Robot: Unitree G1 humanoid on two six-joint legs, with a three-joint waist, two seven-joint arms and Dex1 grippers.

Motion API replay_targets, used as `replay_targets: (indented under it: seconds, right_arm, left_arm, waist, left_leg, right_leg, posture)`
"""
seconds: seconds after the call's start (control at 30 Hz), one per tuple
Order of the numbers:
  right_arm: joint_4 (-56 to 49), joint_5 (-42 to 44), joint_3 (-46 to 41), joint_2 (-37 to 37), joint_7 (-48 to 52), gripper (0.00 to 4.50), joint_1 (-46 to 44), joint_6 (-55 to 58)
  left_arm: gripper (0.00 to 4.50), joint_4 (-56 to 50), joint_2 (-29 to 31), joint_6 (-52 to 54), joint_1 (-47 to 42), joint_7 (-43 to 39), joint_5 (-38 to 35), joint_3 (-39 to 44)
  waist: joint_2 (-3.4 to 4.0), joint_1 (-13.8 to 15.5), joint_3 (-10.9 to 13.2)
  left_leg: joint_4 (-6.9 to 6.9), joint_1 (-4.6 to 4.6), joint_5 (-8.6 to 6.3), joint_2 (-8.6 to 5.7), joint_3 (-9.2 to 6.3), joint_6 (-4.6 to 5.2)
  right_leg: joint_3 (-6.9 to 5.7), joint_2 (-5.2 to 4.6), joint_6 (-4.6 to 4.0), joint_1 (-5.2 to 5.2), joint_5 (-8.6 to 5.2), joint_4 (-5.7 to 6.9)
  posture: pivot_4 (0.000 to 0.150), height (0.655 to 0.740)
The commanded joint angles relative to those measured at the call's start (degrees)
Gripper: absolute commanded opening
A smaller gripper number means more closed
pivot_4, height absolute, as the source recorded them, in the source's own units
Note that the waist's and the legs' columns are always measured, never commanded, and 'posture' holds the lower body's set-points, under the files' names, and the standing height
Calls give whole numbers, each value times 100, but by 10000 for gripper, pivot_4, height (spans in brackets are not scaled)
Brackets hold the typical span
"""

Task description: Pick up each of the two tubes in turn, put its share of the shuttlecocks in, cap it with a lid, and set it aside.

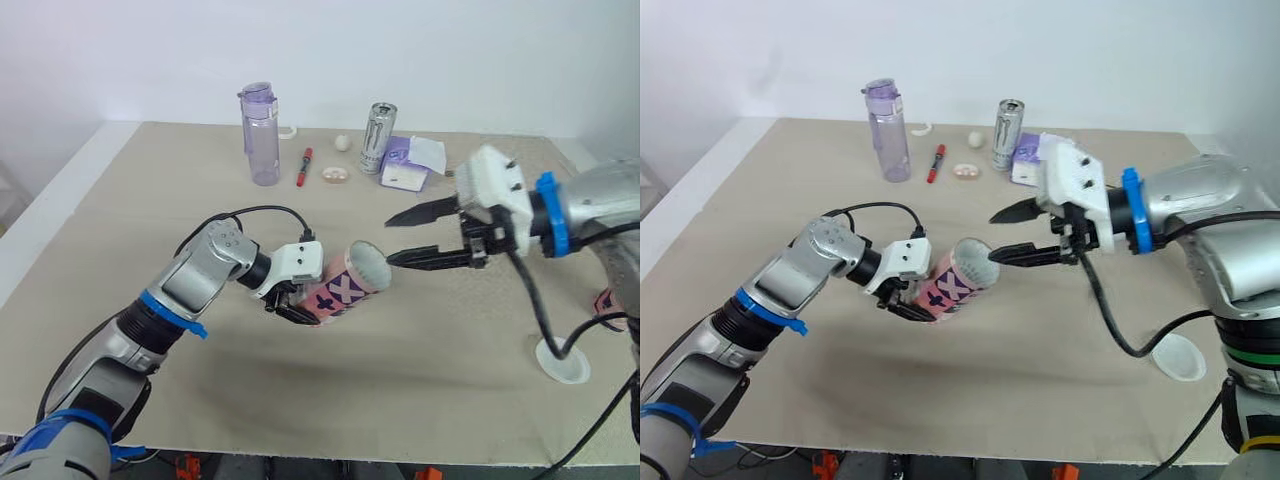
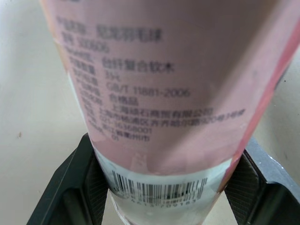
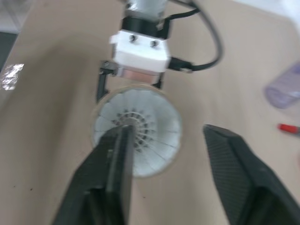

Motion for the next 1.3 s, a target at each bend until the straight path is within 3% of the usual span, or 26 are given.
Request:
replay_targets:
  seconds: [0.03, 0.13, 0.43, 0.73, 1.0, 1.3]
  right_arm:
    - [158, -873, 818, 239, 307, 9223, -275, -856]
    - [585, -1380, 1347, 447, 656, 2244, -537, -1397]
    - [1892, -2690, 2458, 1565, 1060, 2244, -1638, -2484]
    - [2184, -3356, 2982, 2002, 1392, 2244, -1794, -2560]
    - [2136, -2991, 2166, 1816, 1430, 2244, -1992, -2268]
    - [1392, -1577, 388, 741, 1480, 2244, -1305, -881]
  left_arm:
    - [29449, 30, -94, -106, -99, 66, 66, -70]
    - [29449, 43, -108, -104, -92, 57, 61, -54]
    - [29449, 161, -145, -176, -94, 89, 109, -62]
    - [29449, 179, -160, -170, -78, 145, 120, -39]
    - [29449, 150, -66, -184, -4, 127, 117, -14]
    - [29449, 167, 1, -287, 88, 160, 132, 4]
  waist:
    - [0, 5, 0]
    - [0, 7, 0]
    - [-1, -4, 0]
    - [-8, -8, -3]
    - [-8, -9, -3]
    - [-10, 3, -2]
  left_leg:
    - [1, -1, 0, -1, 0, 0]
    - [7, -3, 0, -3, 0, 0]
    - [17, -2, 1, 1, 1, 1]
    - [32, 9, 2, 11, 1, 2]
    - [35, 20, 13, 24, 2, 5]
    - [32, -2, 15, 11, 6, 3]
  right_leg:
    - [0, 0, 1, 0, 0, 0]
    - [2, -1, 24, 2, -14, 0]
    - [0, 3, 9, 0, 1, 12]
    - [-11, 6, -1, 4, 3, 28]
    - [-17, 13, -11, -4, 7, 63]
    - [-9, 1, -23, -23, -2, 70]
  posture:
    - [1500, 7400]
    - [1500, 7400]
    - [1500, 7400]
    - [1500, 7400]
    - [1500, 7400]
    - [1500, 7400]
